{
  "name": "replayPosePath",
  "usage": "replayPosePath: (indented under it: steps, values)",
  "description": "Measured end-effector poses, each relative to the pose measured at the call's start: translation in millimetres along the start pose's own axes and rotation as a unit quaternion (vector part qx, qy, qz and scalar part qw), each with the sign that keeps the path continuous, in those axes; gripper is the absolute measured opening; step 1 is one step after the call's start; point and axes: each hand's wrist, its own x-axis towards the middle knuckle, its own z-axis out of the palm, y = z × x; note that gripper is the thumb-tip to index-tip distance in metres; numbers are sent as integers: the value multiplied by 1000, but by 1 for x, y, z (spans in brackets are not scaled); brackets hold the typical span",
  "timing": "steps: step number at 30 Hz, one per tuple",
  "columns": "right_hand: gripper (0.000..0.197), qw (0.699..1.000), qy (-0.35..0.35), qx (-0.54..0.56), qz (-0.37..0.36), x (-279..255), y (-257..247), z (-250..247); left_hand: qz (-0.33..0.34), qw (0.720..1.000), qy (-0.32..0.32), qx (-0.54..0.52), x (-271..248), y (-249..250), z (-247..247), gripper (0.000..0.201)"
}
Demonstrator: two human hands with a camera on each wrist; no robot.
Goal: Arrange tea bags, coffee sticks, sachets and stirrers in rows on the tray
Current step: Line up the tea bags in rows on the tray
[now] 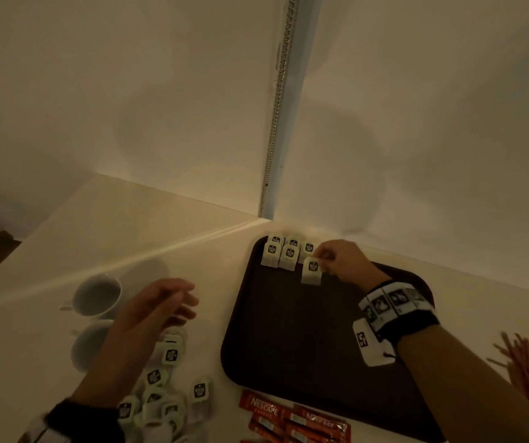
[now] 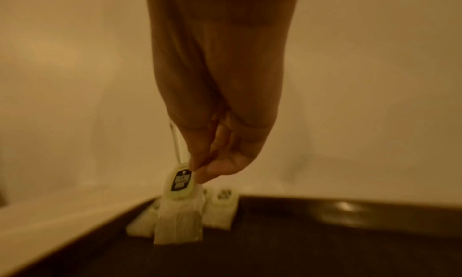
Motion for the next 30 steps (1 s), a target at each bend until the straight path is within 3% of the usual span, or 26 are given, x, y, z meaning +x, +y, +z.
replayPosePath:
  steps: [3, 5, 6, 9, 18, 21, 23, 26, 30]
  values:
    - [8, 1000, 10, 8, 24, 16, 16, 17, -31, 999, 40, -4, -19, -11, -13, 33]
    - [8, 999, 37, 15, 35, 25, 21, 24, -51, 997, 64, 8, -31, -23, -25, 31]
    - [7, 998, 54, 17, 39, 29, 22, 27, -69, 995, 78, 10, -37, -28, -32, 19]
    - [7, 994, 94, 25, 51, 40, 23, 33, -114, 987, 102, 43, -53, -39, -50, 32]
    - [5, 989, 128, 22, 76, 56, 25, 41, -154, 975, 142, 74, -72, -41, -72, 25]
    - [24, 988, 135, 21, 74, 49, 11, 44, -165, 971, 144, 92, -81, -39, -76, 22]
    - [28, 990, 134, 20, 23, 35, -14, 53, -171, 969, 145, 101, -89, -38, -77, 20]
    - [22, 993, 36, 34, -105, -1, -66, 76, -186, 966, 146, 106, -100, -38, -78, 19]
    - [31, 962, -161, -2, -221, -44, -114, 129, -204, 962, 137, 116, -115, -37, -79, 18]
